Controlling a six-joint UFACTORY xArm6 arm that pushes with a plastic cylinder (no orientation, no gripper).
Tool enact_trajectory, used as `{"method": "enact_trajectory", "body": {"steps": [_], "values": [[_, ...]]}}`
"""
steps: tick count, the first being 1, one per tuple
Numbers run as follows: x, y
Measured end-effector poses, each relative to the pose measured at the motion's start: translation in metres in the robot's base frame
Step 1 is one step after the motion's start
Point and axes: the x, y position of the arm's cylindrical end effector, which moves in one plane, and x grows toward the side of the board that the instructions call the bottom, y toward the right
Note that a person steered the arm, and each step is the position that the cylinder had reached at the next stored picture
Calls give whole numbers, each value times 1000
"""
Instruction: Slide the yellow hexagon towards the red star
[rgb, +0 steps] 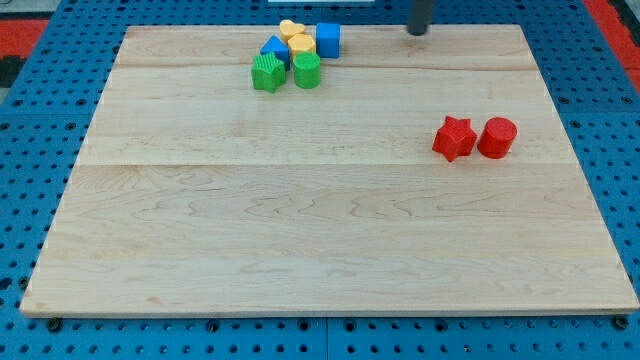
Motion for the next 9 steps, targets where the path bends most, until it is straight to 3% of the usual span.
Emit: {"method": "enact_trajectory", "body": {"steps": [1,2,4,6,7,9], "values": [[1,-105],[7,-162],[90,-142],[124,-195],[169,-183],[178,-86]]}}
